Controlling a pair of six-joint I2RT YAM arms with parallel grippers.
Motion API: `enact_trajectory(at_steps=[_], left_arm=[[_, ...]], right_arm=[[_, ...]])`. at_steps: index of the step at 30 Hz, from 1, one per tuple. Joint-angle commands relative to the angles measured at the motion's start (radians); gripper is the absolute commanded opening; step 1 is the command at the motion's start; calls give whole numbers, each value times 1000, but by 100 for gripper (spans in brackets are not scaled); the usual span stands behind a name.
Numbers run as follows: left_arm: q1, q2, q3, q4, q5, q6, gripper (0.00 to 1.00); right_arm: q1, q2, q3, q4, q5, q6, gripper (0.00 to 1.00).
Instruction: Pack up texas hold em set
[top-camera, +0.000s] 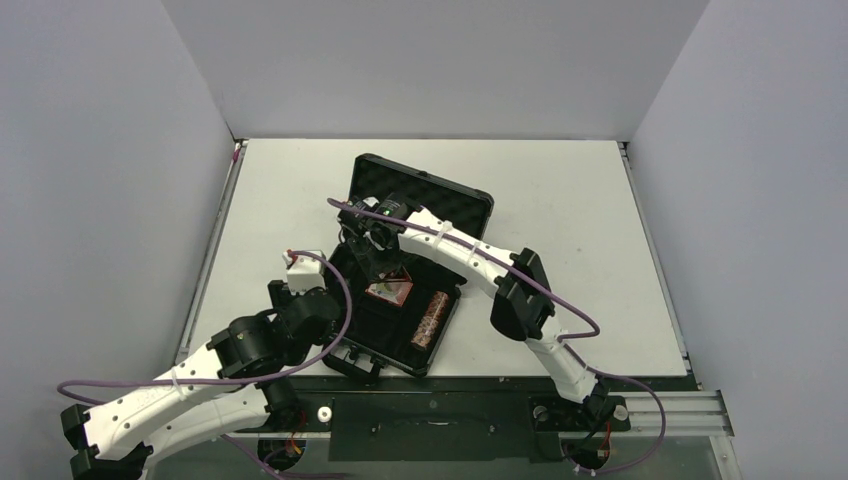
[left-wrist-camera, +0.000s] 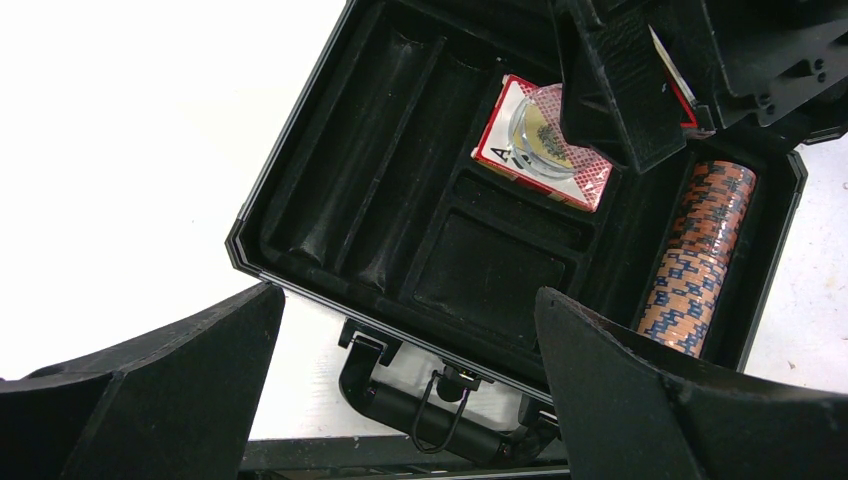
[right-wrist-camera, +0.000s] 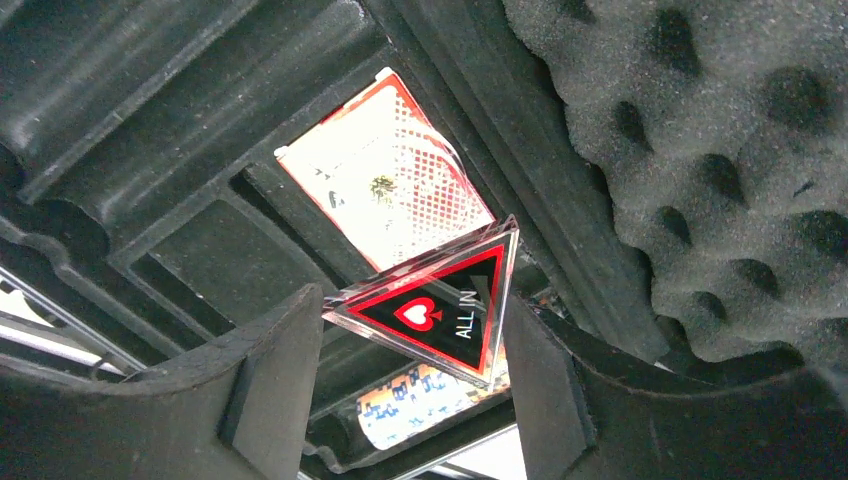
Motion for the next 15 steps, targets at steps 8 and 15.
enact_trajectory(at_steps=[8,15], left_arm=[[-2,12,30,10,-4,-1,96],[-3,28,31,13,3,3,96]], right_arm=[[15,-21,-19,72,-24,-164,32],[26,0,-26,91,-34,-170,32]])
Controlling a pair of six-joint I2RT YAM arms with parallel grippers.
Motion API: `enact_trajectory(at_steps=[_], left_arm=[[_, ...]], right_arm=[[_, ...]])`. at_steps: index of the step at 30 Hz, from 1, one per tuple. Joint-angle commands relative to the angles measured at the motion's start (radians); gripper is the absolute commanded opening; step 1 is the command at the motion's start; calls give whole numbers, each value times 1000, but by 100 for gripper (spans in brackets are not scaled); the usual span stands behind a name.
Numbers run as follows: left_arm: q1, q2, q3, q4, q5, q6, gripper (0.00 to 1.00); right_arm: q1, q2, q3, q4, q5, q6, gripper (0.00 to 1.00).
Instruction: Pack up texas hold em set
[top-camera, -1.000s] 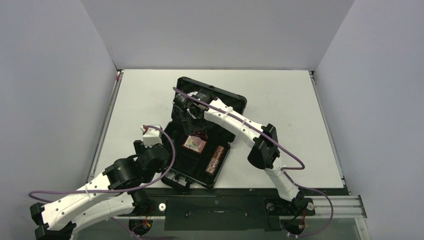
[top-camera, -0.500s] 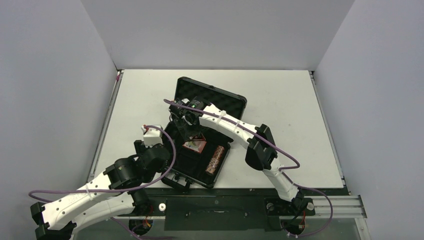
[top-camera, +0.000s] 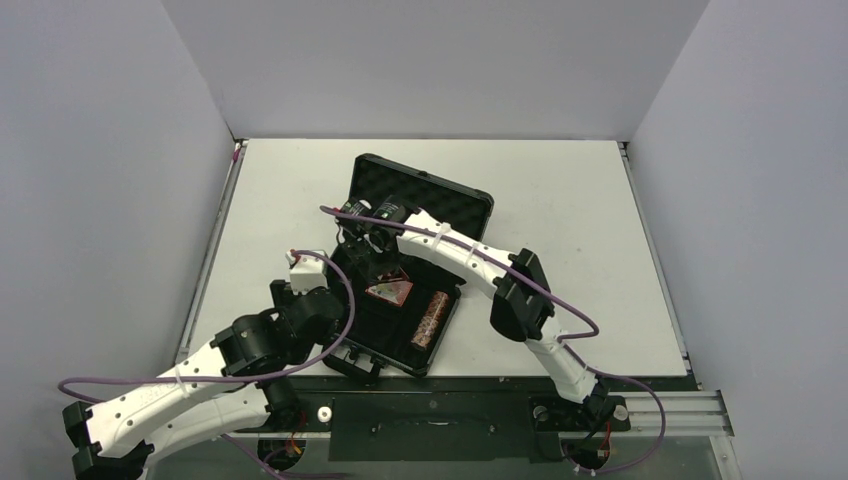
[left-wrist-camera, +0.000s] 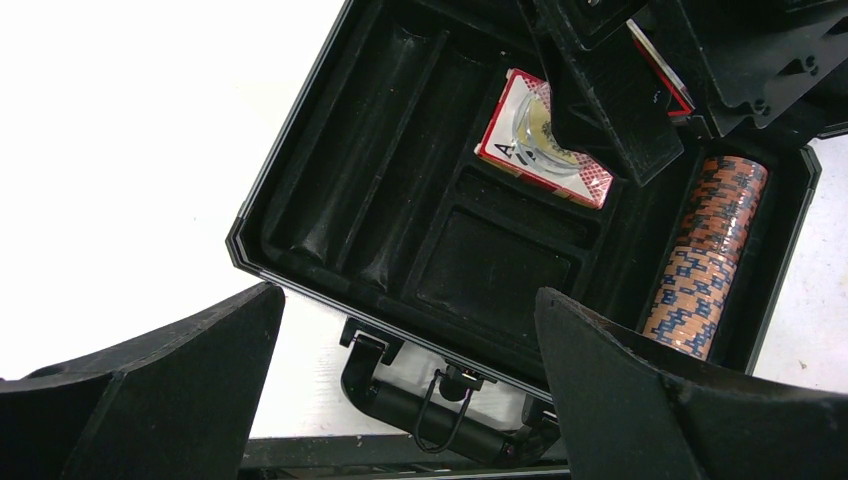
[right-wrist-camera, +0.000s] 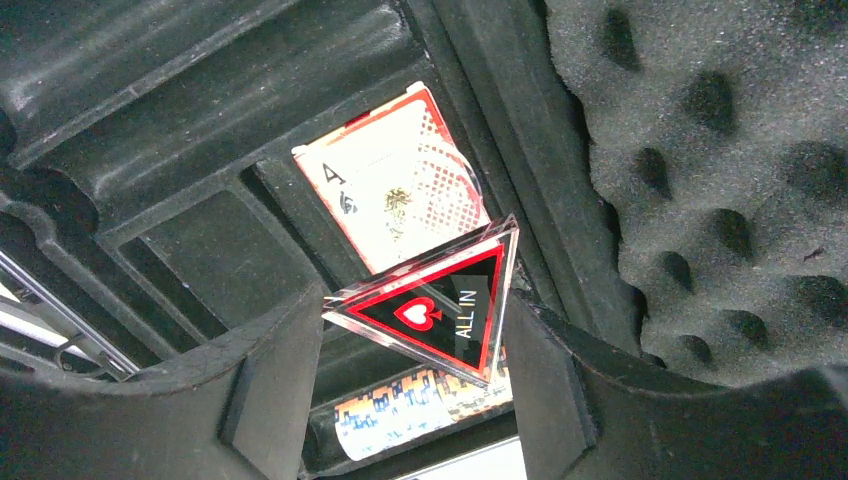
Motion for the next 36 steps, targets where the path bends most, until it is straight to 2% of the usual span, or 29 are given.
enact_trajectory(at_steps=[1,6,21,36], left_arm=[[-2,15,32,12,4,4,96],[-2,25,34,10,9,4,96],[-2,17,36,5,4,4,96],[-2,30,34,9,13,2,96]], right_arm=[[17,2,2,38,-4,-25,32],[30,7,-14,56,-7,-58,32],[35,-69,-195,187,-40,-283,33],[37,-88,-177,204,-68,-365,34]])
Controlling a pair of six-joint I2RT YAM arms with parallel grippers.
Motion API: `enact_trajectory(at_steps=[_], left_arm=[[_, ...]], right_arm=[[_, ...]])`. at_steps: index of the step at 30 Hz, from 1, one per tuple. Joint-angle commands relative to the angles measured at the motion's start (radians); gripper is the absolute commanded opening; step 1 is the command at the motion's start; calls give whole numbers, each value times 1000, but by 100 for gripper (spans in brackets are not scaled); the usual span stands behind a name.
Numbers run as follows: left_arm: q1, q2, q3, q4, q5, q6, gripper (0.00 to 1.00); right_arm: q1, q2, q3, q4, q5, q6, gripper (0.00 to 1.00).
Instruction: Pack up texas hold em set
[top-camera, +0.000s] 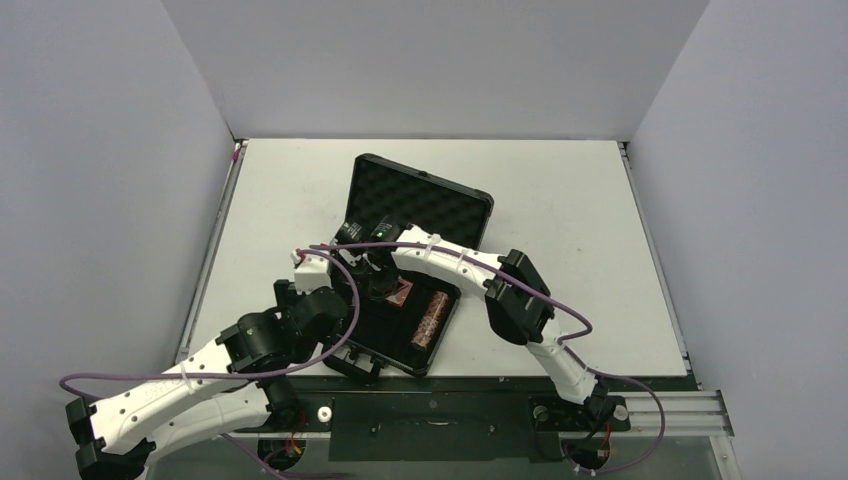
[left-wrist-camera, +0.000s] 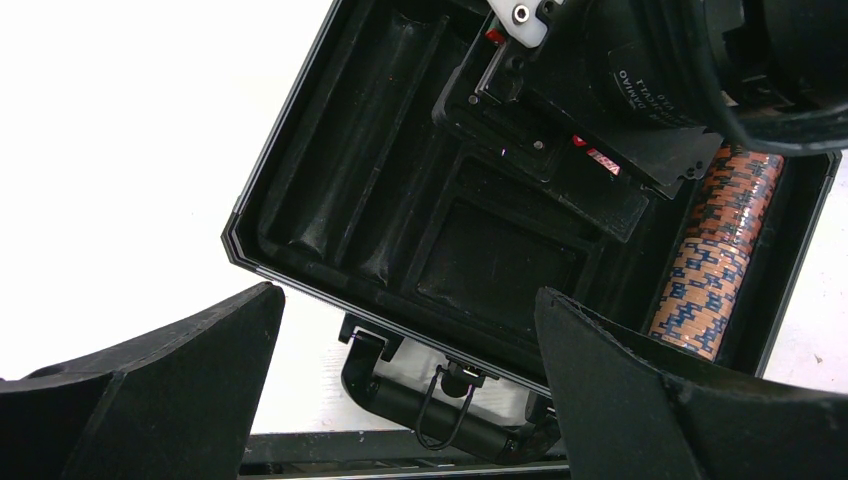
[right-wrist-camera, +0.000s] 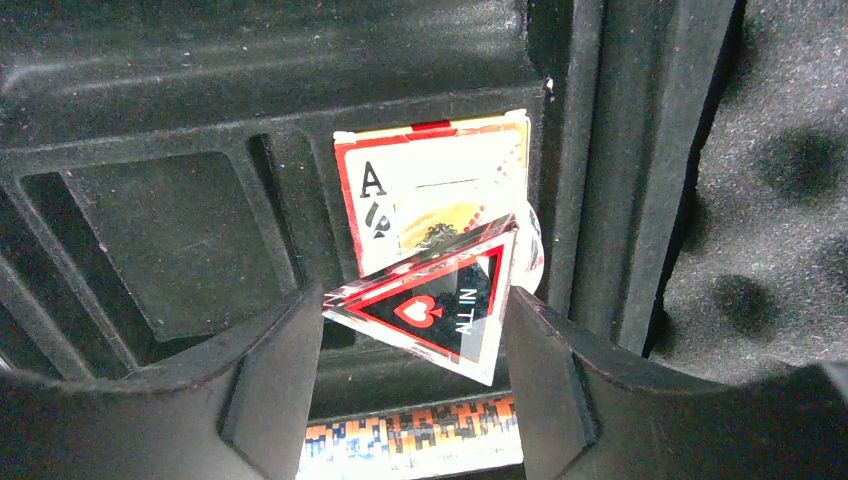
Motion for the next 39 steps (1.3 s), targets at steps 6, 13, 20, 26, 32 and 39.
enact_trajectory(at_steps=[6,13,20,26,32,39], left_arm=[[-2,2,34,10,2,1,96],[-2,0,34,10,2,3,96],[-2,4,34,13,7,5,96],[-3,5,33,14,8,6,96],[-2,4,32,14,9,8,96],[-2,-1,34,14,7,8,96]], right_arm=[[8,-80,15,32,46,-58,34],[6,-87,-10,37,80,-69,35],[7,-89,-29,53,116,-43,47],[14,-88,-38,55,162,-25,64],[22,-98,-42,68,173,-21,73],[37,-101,-37,70,138,-14,73]])
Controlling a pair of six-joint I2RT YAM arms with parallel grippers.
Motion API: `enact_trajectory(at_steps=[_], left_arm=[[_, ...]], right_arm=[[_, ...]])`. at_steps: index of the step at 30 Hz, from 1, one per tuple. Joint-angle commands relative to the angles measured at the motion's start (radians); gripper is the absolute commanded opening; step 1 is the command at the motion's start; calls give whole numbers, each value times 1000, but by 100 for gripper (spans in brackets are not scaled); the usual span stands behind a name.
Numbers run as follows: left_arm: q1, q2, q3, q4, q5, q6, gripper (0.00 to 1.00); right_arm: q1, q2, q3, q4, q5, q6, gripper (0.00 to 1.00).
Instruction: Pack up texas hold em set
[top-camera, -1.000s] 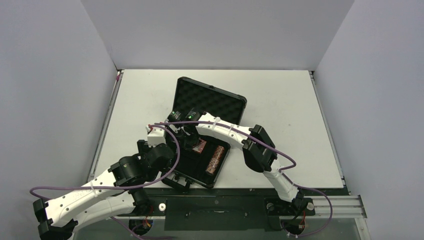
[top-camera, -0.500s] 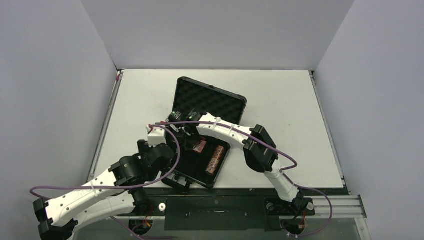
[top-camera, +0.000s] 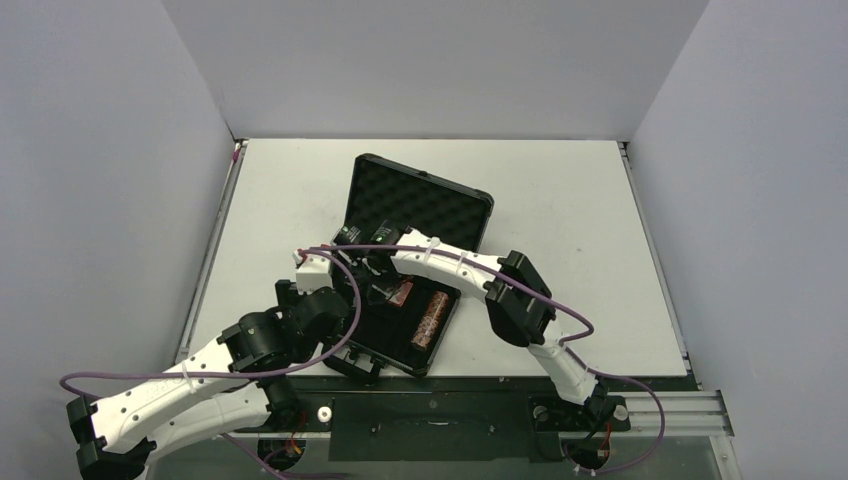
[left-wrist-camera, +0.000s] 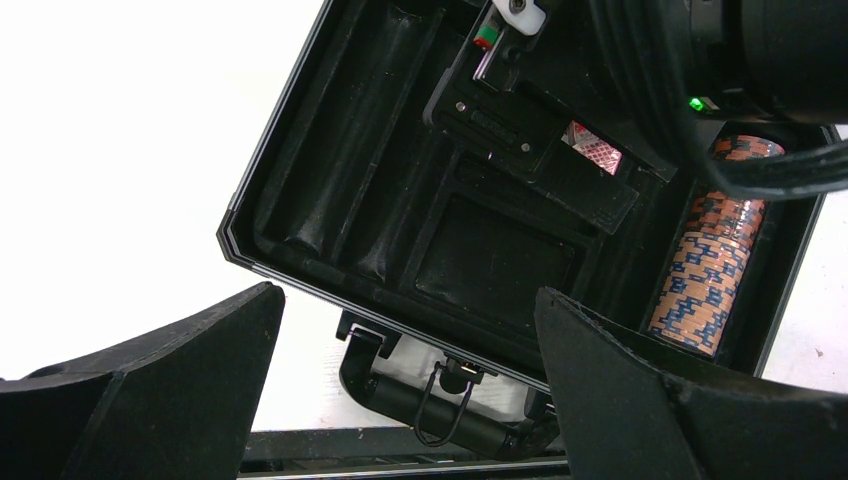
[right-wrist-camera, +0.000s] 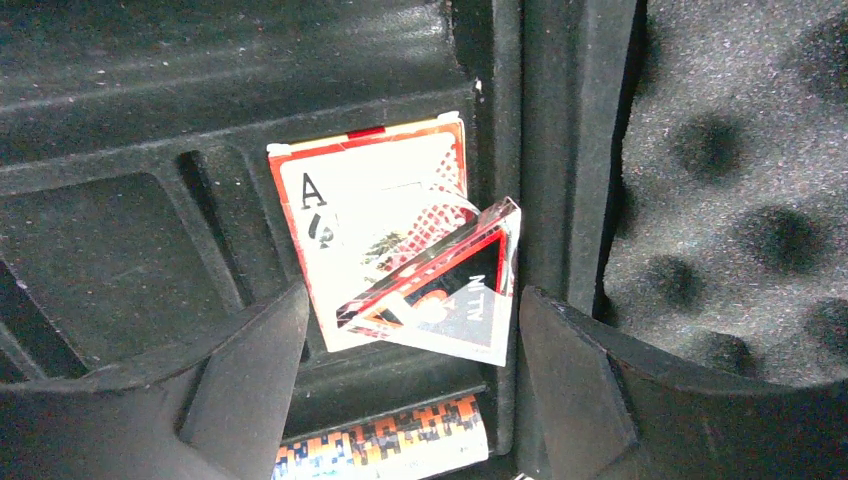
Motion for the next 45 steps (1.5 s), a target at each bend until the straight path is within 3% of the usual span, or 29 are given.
enact_trajectory(at_steps=[1,27,45], left_arm=[[-2,-9,33,13,-4,7,96],[-3,-40,34,12,-9,16,96],[-4,-81,35,8,-29,17,96]], right_arm=[[27,-86,2,25,-1,12,73],[29,-171,49,51,83,114,73],[-17,-439,-20,91,124,291,70]])
